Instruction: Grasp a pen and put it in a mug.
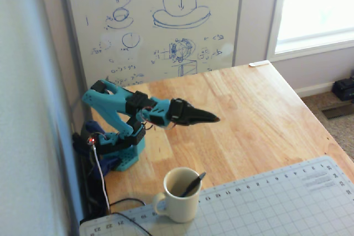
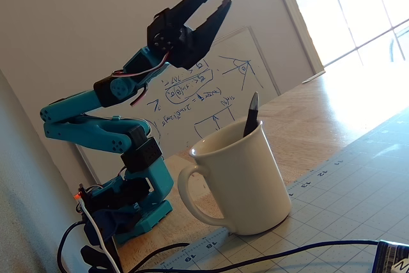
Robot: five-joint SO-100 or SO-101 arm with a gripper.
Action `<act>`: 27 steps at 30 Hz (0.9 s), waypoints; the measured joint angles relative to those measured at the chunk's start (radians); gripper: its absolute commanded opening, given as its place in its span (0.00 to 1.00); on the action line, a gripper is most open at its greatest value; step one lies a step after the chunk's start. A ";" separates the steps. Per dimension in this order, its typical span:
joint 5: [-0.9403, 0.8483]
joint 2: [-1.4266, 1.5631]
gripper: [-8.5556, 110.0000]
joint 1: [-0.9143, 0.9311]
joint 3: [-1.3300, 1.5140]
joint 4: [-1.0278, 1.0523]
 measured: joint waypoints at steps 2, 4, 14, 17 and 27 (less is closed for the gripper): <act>-0.103 0.000 0.15 -0.069 -0.043 0.123; -0.199 0.000 0.15 -0.127 -0.078 0.241; -0.514 0.000 0.13 -0.413 -0.147 0.818; -0.528 0.000 0.12 -0.500 -0.147 0.927; -0.529 0.063 0.12 -0.690 -0.147 1.236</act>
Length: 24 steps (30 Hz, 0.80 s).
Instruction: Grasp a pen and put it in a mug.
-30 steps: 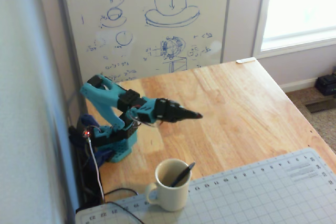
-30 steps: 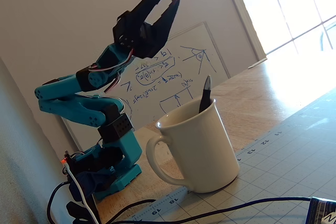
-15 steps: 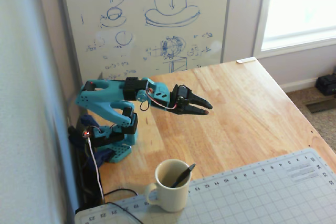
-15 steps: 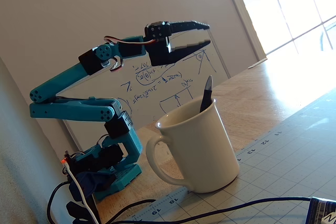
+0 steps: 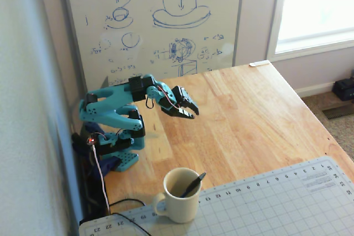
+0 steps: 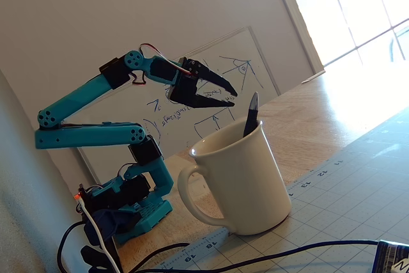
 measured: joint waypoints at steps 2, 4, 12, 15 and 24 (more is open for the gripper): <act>0.000 0.043 0.12 -0.021 0.000 0.084; 0.000 0.083 0.12 -0.031 0.000 0.156; -0.003 0.288 0.12 -0.037 0.140 0.253; -0.003 0.377 0.12 -0.037 0.232 0.259; -0.003 0.549 0.12 -0.037 0.420 0.268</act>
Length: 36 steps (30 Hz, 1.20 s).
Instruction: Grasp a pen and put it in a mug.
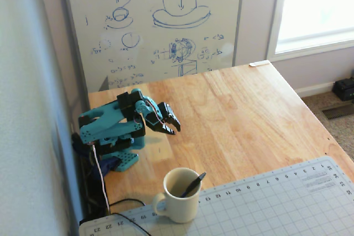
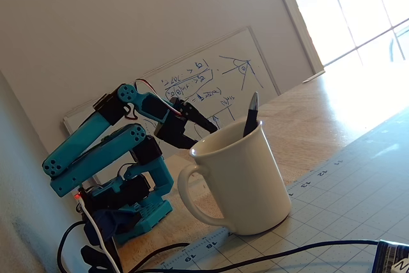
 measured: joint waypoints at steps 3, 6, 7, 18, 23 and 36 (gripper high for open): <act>0.000 0.025 0.12 0.000 0.044 0.000; 0.000 0.029 0.12 -0.003 0.057 0.000; 0.000 0.029 0.12 -0.011 0.057 0.000; 0.000 0.029 0.12 -0.032 0.057 0.021; 0.000 0.029 0.12 -0.032 0.057 0.023; 0.000 0.029 0.12 -0.032 0.057 0.023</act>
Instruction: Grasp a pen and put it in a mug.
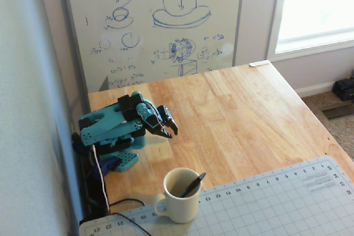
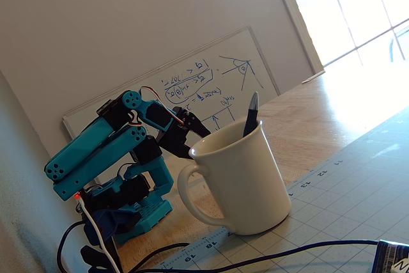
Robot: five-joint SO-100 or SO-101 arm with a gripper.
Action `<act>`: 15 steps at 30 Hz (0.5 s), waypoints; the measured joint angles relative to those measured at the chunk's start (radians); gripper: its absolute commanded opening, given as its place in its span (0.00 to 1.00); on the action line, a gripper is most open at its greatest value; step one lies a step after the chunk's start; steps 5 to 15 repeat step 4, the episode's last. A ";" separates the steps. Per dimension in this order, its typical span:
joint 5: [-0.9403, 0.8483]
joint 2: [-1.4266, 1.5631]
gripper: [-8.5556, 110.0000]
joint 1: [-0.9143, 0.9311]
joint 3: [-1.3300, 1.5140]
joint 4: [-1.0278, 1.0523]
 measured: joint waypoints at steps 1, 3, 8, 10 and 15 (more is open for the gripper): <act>0.000 0.000 0.12 0.000 0.000 0.000; 0.000 0.000 0.12 0.000 0.000 0.000; 0.000 0.000 0.12 0.000 0.000 0.000; 0.000 0.000 0.12 0.000 0.000 0.000; 0.000 0.000 0.12 0.000 0.000 0.000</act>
